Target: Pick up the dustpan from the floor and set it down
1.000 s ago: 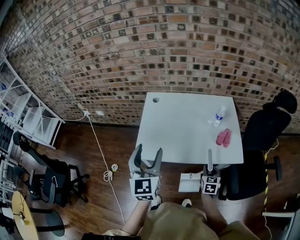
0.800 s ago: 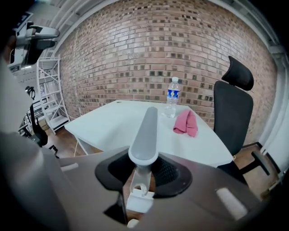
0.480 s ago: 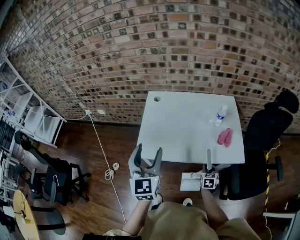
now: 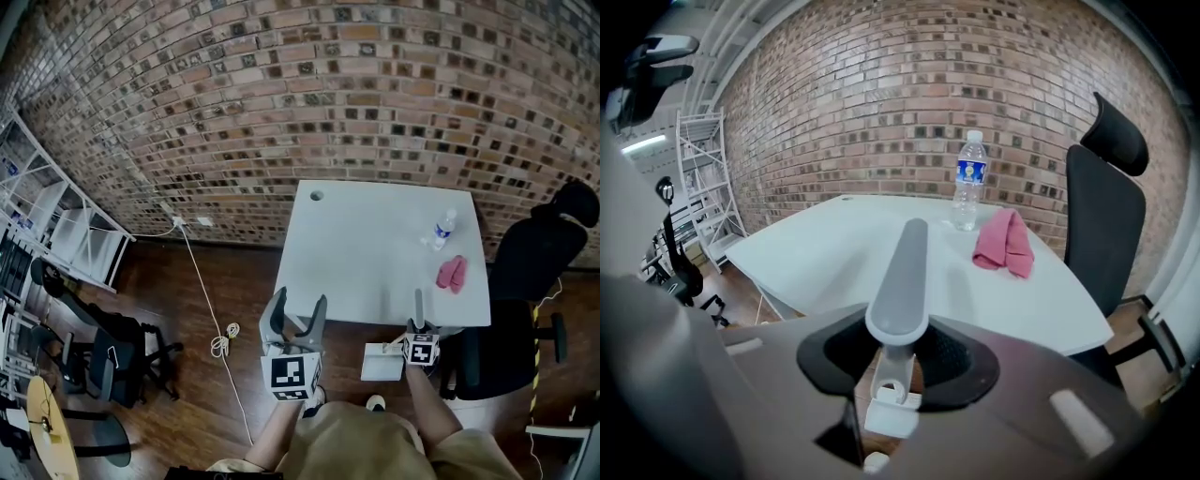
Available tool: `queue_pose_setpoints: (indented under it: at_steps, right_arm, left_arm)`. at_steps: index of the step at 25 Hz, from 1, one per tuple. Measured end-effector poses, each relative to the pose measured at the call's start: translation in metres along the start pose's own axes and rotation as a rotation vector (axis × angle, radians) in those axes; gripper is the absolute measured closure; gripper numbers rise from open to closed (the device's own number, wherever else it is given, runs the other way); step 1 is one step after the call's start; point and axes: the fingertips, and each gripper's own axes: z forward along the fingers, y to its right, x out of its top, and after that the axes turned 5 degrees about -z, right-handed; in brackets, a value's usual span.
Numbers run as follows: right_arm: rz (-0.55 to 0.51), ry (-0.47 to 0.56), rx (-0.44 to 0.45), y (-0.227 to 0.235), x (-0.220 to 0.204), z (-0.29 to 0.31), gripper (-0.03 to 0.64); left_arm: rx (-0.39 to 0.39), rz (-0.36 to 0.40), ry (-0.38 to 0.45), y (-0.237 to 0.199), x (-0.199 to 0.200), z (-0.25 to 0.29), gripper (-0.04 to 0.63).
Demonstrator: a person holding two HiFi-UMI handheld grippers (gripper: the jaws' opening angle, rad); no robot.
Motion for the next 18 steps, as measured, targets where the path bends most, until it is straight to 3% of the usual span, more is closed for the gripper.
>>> queue_pose_setpoints:
  at_steps: [10, 11, 12, 13, 18]
  right_arm:
    - [0.019, 0.003, 0.034, -0.004, 0.000, 0.008, 0.496]
    - [0.018, 0.009, 0.058, -0.008, 0.000, 0.009, 0.473]
    - [0.019, 0.013, 0.082, -0.013, -0.001, 0.008, 0.395]
    - [0.024, 0.017, 0.101, -0.016, -0.002, 0.007, 0.362]
    - [0.042, 0.071, 0.114, -0.018, -0.005, -0.020, 0.310]
  left_arm:
    - [0.003, 0.006, 0.004, -0.002, -0.002, -0.002, 0.316]
    - [0.001, 0.005, 0.003, -0.001, -0.002, -0.002, 0.316]
    - [-0.001, 0.003, 0.002, 0.000, -0.002, -0.001, 0.316]
    - [-0.004, 0.002, 0.000, 0.000, -0.003, 0.000, 0.316]
    - [-0.028, -0.014, -0.002, 0.005, -0.004, 0.002, 0.316]
